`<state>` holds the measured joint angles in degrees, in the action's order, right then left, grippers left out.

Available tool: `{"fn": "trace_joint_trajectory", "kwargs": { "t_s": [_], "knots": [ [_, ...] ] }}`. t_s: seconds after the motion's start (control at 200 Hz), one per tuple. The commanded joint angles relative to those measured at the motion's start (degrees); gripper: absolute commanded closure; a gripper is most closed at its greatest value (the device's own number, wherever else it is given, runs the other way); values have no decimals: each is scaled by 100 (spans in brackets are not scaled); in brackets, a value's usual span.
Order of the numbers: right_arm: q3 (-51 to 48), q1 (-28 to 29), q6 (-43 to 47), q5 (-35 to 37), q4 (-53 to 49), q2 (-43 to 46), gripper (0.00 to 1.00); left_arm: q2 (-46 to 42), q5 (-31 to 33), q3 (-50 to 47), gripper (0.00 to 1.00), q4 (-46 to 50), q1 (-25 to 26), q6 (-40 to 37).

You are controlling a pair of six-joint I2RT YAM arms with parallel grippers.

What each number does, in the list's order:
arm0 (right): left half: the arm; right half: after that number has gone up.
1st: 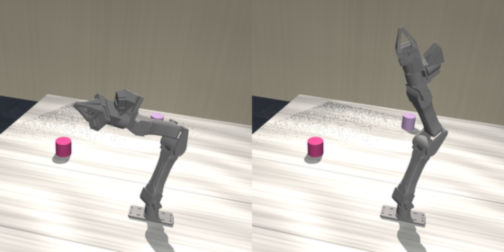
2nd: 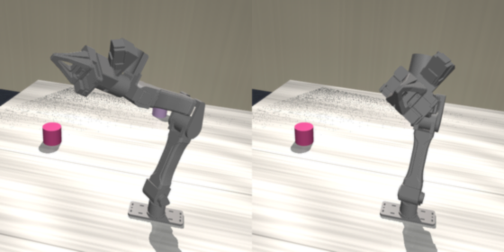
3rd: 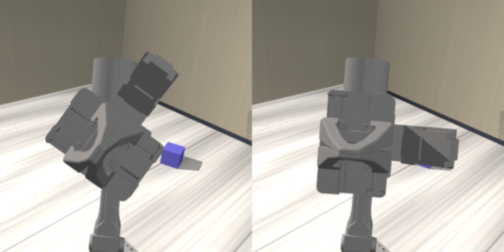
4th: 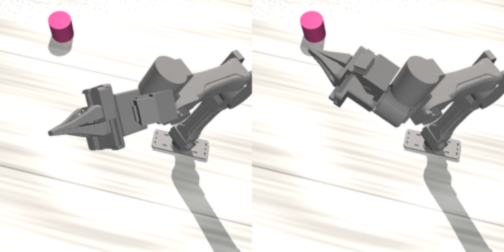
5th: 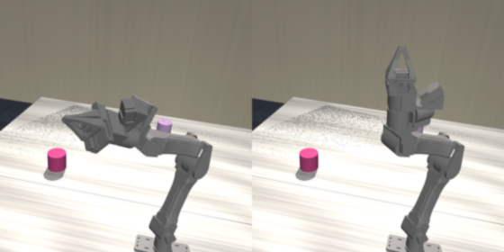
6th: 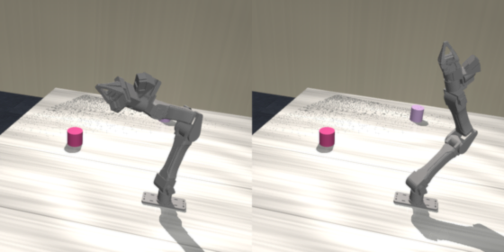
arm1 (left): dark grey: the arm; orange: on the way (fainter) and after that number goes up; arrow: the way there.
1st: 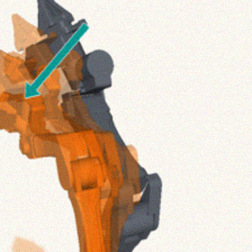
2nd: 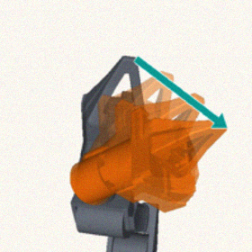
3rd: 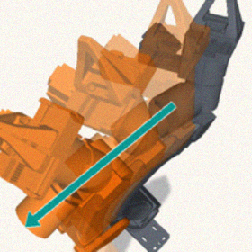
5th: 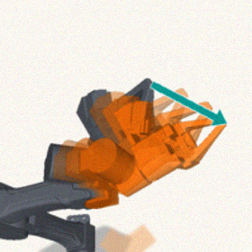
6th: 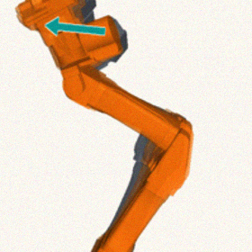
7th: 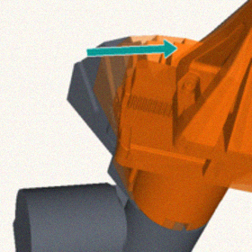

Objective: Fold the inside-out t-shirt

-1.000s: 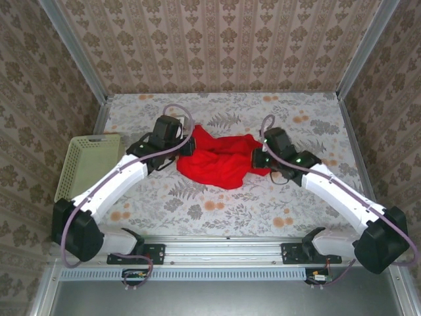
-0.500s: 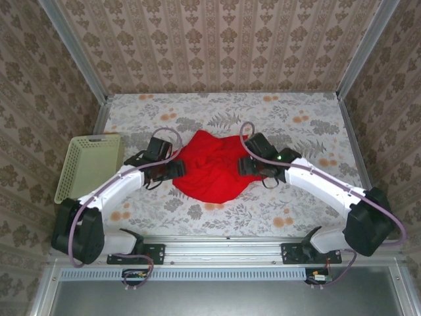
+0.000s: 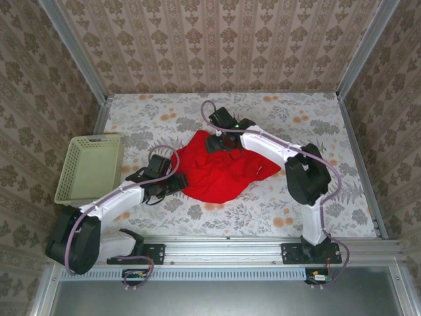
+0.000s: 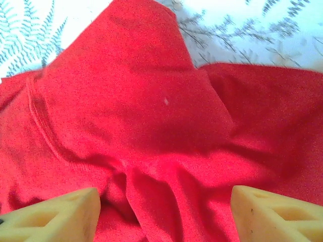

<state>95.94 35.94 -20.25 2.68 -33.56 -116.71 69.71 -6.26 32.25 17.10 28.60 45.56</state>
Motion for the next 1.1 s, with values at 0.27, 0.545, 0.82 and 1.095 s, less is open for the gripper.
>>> {"fn": "trace_joint_trajectory", "kwargs": {
  "t_s": [0.27,0.545,0.82,1.095],
  "knots": [
    [2026,-15,509,1040,-1257,-1784,24,201,-82,-90,25,-471,208,390],
    [1694,-43,663,740,-885,-1054,92,472,51,175,27,-371,512,493],
    [61,-208,568,1175,-263,1175,100,617,199,435,25,-254,896,427],
    [-1633,-474,81,1550,40,3088,100,1106,299,701,24,-386,1216,432]
  ]
}}
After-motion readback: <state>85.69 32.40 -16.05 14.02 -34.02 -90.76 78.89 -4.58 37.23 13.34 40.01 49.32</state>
